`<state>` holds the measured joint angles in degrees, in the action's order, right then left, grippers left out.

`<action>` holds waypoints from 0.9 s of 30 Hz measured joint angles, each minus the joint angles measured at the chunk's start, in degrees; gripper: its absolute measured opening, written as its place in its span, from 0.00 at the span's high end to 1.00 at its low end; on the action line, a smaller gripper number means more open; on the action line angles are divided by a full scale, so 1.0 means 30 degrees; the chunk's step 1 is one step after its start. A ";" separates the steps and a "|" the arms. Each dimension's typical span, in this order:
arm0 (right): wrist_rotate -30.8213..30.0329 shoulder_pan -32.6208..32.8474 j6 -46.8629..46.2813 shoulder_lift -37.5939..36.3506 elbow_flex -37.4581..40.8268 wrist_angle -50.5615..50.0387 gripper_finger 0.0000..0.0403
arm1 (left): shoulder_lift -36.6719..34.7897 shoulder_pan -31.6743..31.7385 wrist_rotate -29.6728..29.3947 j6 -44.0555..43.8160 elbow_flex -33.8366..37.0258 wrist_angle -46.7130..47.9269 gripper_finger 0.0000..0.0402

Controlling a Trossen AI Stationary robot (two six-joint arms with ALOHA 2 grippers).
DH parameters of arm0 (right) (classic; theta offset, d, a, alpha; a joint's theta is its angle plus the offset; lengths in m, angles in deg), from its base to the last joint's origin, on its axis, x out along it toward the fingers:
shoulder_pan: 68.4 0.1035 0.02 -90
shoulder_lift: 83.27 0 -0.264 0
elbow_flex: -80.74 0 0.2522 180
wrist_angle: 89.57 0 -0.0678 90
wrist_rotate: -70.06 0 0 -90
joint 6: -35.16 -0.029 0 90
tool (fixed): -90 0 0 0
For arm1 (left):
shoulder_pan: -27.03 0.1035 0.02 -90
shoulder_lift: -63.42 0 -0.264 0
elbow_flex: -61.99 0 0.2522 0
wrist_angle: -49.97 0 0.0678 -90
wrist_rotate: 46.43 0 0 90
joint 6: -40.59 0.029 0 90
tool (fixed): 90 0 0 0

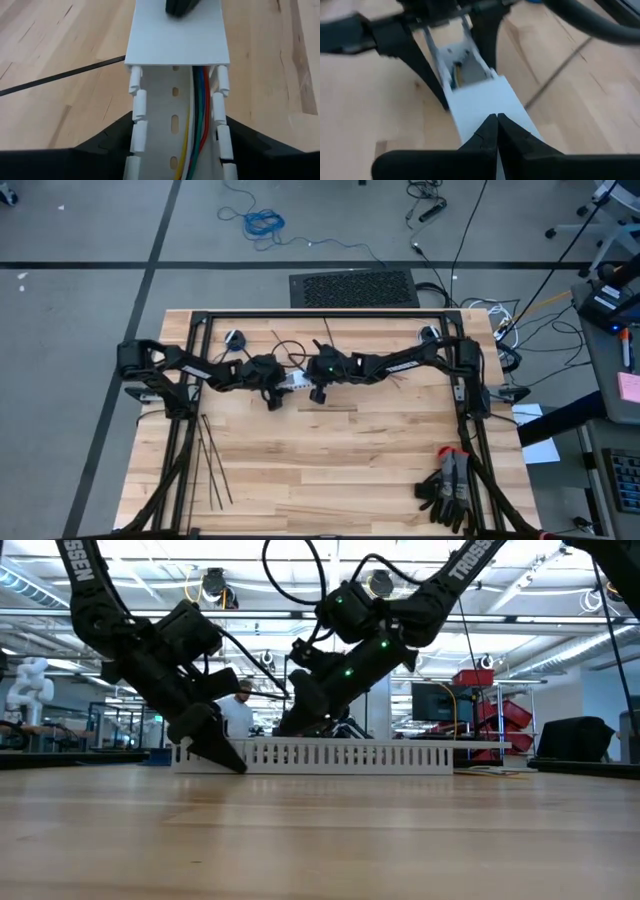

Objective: Ziptie cables
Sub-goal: Close the white cable duct

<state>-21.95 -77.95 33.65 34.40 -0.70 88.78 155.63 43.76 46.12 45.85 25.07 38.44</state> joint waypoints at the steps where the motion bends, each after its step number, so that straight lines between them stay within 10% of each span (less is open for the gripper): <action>1: 0.0359 -0.0069 -0.0159 0.0303 0.0001 0.0567 1.00 | 0.0066 0.0000 -0.0004 0.0035 0.0000 -0.0121 0.44; 27: 0.1198 -0.0026 0.0340 -0.0495 -0.0019 -0.0189 1.00 | 0.0129 0.0007 0.0618 0.1492 -0.0080 0.0013 0.44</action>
<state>-18.36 -78.03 34.67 32.92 -0.76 88.21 156.02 43.78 47.97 50.32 24.83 38.48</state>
